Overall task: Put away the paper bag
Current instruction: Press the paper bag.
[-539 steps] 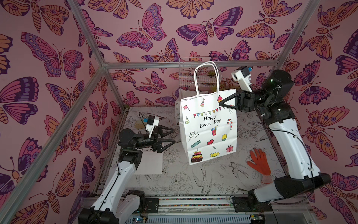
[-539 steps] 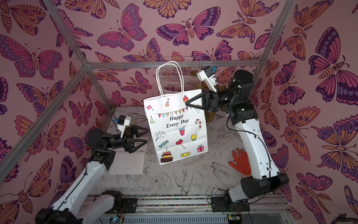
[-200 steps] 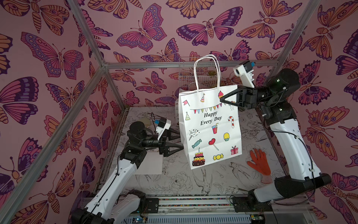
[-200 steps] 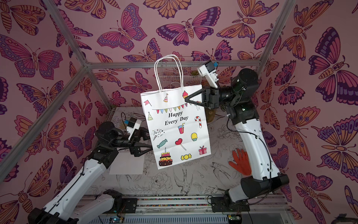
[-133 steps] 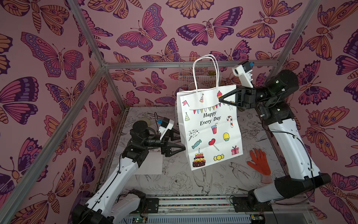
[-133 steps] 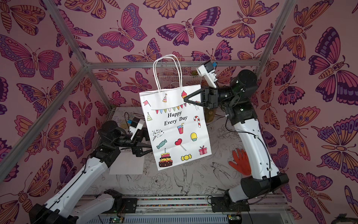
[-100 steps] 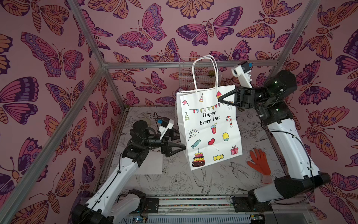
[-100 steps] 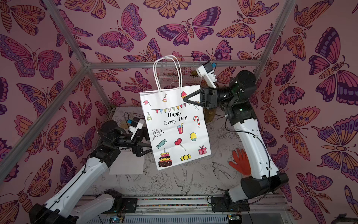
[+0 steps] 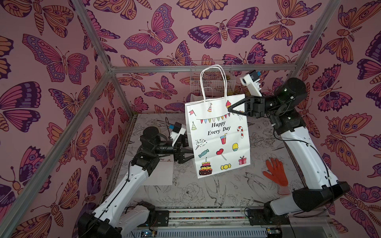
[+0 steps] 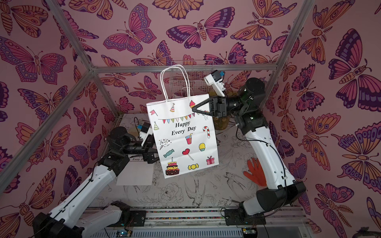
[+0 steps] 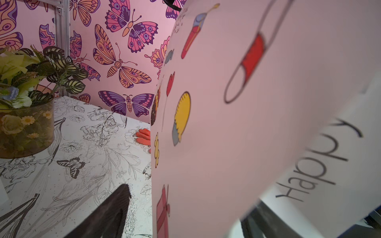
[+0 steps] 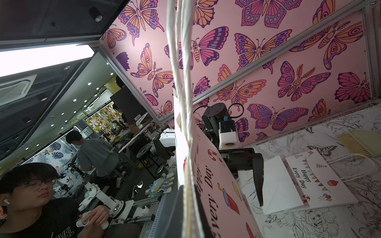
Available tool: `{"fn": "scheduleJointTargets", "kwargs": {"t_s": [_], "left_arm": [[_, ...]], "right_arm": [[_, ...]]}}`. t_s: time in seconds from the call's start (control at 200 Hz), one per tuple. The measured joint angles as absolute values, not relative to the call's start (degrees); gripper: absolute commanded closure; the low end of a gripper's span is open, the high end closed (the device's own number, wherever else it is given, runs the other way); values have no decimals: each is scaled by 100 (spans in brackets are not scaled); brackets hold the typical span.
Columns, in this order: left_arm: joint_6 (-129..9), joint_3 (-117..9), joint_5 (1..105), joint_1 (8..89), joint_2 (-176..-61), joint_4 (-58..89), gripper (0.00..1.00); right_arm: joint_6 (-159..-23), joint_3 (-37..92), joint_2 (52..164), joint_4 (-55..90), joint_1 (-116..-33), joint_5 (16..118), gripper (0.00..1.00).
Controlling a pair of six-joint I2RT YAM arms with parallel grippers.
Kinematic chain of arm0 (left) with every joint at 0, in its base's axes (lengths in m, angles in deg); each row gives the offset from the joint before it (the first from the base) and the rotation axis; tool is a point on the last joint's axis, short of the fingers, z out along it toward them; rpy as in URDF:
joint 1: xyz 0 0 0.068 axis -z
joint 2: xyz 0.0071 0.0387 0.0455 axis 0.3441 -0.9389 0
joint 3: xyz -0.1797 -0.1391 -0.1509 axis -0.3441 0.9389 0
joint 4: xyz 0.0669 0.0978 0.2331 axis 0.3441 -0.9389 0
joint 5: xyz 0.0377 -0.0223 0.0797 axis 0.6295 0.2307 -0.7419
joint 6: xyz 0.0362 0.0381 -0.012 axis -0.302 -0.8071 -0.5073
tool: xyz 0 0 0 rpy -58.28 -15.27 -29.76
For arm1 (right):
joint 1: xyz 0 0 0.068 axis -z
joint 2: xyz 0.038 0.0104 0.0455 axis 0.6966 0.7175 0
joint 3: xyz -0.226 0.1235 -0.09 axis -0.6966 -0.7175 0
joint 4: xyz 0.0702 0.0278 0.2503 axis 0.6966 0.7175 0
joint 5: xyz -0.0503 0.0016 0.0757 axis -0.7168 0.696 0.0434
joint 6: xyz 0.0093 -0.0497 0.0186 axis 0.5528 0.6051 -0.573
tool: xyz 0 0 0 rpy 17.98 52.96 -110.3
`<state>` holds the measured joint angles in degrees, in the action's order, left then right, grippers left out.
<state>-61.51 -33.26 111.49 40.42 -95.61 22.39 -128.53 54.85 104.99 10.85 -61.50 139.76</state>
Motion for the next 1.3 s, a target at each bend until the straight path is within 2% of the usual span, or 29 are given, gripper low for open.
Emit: {"fn": "scheduleJointTargets", "kwargs": {"t_s": [0.21,0.365,0.541,0.646,0.706,0.841,1.001,1.111,1.302], "left_arm": [[-6273,-3326,11158,4012,-9469,2019,19],[-6343,-3344,11158,3996,-9489,1916,30],[-6350,-3368,11127,3996,-9546,1883,34],[-6315,-3368,10972,3996,-9546,1890,41],[-6300,-3368,10810,3981,-9548,1890,42],[-5922,-3304,10426,3765,-9506,2231,40],[-4300,-2657,10082,3164,-9320,4429,27],[-3281,-2572,9951,3061,-9504,5815,21],[-2156,-2507,9772,3050,-9714,7374,17]], "right_arm": [[-12853,5610,10388,1127,-6150,14015,100],[-12847,5595,10278,1147,-6150,14011,100],[-12777,5199,10119,1125,-6150,13923,100],[-12733,4878,10077,1136,-6150,13761,100],[-12637,4766,10077,1249,-6150,13656,100],[-12235,4731,10082,1743,-6126,13436,100],[-11878,4425,10016,2069,-6106,13366,100],[-11802,4071,9951,2143,-6117,13366,100],[-11634,3826,9876,2320,-6167,13399,100]]}}
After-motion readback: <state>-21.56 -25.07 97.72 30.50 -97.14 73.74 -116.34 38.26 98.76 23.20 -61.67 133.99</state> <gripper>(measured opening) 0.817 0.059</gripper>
